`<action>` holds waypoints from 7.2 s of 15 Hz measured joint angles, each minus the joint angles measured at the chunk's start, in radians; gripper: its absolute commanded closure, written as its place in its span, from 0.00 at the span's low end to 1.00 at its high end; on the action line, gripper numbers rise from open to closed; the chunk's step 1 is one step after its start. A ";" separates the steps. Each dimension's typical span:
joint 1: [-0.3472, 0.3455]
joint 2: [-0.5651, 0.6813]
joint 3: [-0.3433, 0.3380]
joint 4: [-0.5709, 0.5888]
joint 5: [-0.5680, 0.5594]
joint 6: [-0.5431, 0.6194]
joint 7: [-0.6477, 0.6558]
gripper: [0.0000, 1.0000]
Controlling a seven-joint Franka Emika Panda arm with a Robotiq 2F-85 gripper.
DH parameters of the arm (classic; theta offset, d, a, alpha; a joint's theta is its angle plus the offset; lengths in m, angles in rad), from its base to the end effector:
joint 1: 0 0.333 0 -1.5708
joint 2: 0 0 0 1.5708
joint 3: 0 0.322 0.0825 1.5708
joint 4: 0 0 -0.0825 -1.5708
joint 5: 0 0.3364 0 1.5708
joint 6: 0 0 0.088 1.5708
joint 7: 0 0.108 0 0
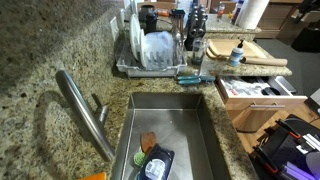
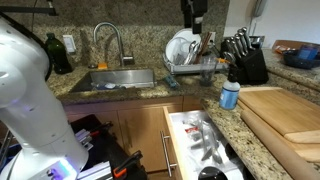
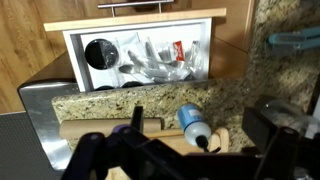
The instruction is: Place the white and blue pump bottle inside the open drawer
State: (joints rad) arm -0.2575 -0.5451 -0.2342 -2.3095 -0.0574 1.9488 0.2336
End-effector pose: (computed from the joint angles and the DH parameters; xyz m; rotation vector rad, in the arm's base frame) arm 0.3073 -0.1883 0.5709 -2.9041 1.0374 -0.2769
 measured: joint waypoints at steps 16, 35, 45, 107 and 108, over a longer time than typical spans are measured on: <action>-0.030 0.463 -0.031 0.333 0.191 0.059 0.421 0.00; -0.013 0.860 -0.033 0.609 0.210 0.092 0.697 0.00; 0.020 0.901 -0.019 0.608 0.229 0.193 0.668 0.00; 0.144 0.677 0.038 0.211 -0.003 0.119 0.955 0.93; 0.148 0.697 0.048 0.195 -0.003 0.119 0.955 0.93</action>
State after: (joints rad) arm -0.1094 0.1514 -0.1865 -2.1142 -0.0600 2.0680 1.1886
